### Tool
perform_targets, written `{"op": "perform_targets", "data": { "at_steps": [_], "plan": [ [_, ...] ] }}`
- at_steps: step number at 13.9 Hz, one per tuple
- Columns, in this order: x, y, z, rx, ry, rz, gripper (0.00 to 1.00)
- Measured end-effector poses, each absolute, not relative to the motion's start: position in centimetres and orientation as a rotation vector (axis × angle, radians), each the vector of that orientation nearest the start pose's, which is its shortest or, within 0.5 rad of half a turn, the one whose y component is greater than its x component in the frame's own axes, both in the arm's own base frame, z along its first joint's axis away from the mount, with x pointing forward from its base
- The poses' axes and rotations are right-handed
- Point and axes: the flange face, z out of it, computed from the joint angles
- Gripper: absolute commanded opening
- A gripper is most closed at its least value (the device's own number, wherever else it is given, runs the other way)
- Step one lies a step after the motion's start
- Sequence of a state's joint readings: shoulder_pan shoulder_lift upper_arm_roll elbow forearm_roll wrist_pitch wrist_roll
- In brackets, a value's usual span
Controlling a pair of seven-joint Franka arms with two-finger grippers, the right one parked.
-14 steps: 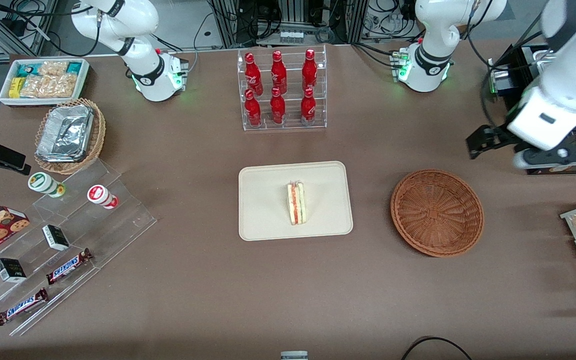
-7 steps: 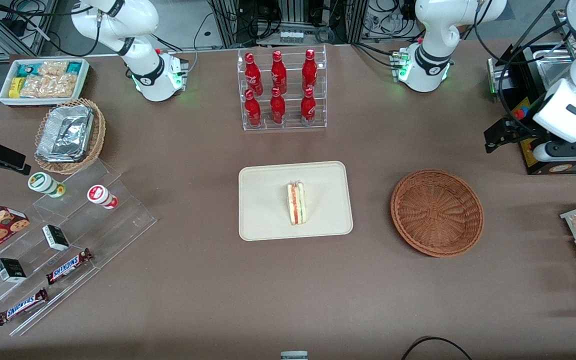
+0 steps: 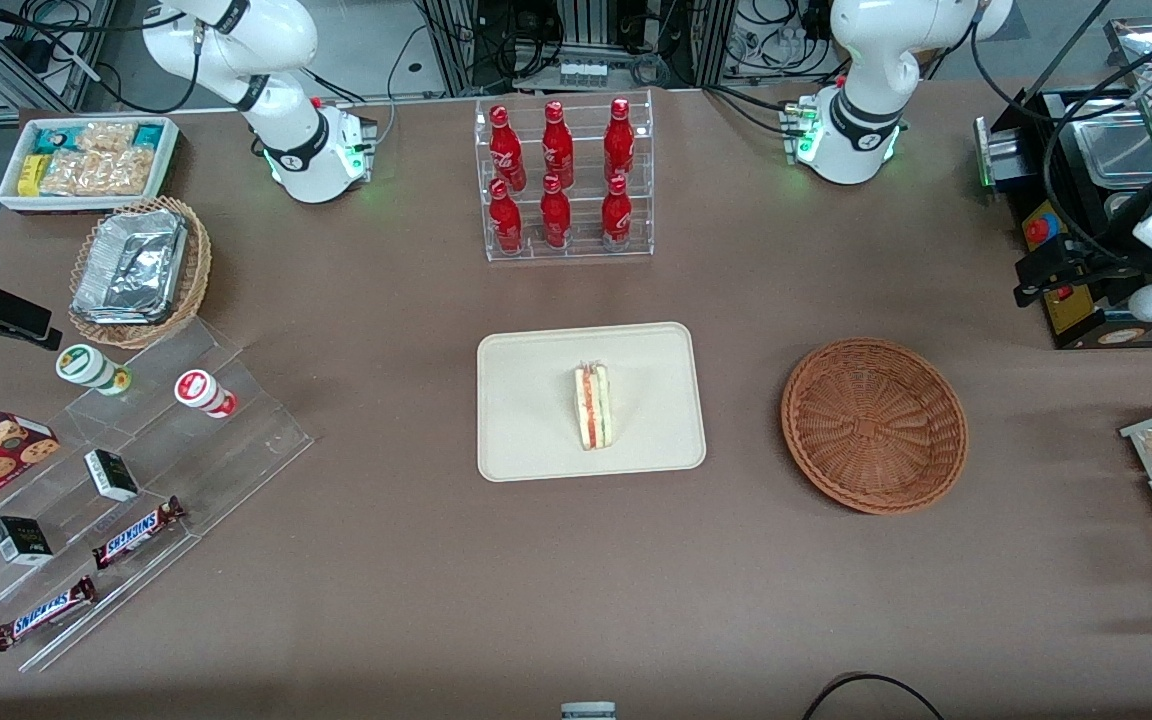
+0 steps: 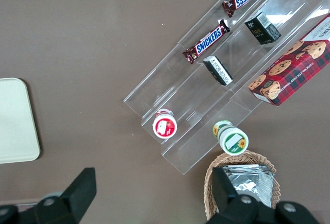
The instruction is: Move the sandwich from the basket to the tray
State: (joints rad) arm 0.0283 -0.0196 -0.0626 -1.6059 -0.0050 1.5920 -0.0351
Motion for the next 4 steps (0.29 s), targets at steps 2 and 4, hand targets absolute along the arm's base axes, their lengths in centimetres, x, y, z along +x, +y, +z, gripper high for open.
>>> {"op": "perform_targets", "data": {
  "at_steps": [2,4],
  "plan": [
    [54.97,-2.31,62.06,-3.145,0.008,-0.009,1.0],
    [54.96,-2.45,62.06,-3.146,0.012,-0.009,1.0]
  ]
}}
